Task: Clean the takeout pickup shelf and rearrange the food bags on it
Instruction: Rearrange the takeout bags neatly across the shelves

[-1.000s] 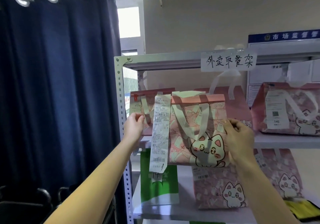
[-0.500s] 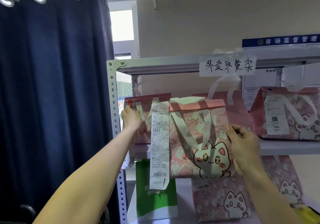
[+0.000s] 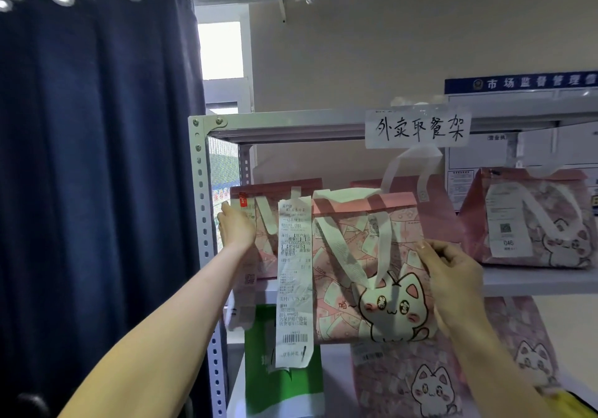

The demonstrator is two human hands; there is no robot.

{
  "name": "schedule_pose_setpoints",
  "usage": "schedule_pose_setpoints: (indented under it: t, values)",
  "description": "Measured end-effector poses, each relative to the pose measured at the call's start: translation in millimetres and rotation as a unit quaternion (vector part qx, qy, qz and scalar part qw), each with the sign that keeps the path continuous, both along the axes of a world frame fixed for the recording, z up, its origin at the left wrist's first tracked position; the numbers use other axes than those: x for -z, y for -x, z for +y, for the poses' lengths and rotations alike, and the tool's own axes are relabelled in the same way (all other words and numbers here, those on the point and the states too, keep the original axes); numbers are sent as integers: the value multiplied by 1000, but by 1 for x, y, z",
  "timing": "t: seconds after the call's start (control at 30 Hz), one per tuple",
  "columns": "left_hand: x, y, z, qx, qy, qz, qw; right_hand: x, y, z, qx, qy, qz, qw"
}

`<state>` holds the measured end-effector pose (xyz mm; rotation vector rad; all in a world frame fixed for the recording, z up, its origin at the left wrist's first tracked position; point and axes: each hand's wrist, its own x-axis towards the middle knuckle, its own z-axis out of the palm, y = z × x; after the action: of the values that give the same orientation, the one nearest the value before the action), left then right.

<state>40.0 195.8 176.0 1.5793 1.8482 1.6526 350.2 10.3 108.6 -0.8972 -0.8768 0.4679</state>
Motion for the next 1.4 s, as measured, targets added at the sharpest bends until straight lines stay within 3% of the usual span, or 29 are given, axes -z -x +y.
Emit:
schedule_pose_setpoints:
  t: [0.23, 0.5, 0.93, 1.4]
  values:
    - [-1, -2, -23, 7, -5, 2, 1000, 6, -4, -6, -9, 5, -5, 1000]
    - [-9, -18, -74, 19, -122, -66, 990, 8, -7, -23, -6, 4, -4, 1000]
    - [-17, -45, -164, -8, -256, 20, 966, 8, -33, -81, -13, -10, -3, 1000]
    - [22, 2, -256, -89, -239, -6, 967, 7, -26, -111, -20, 63, -72, 995]
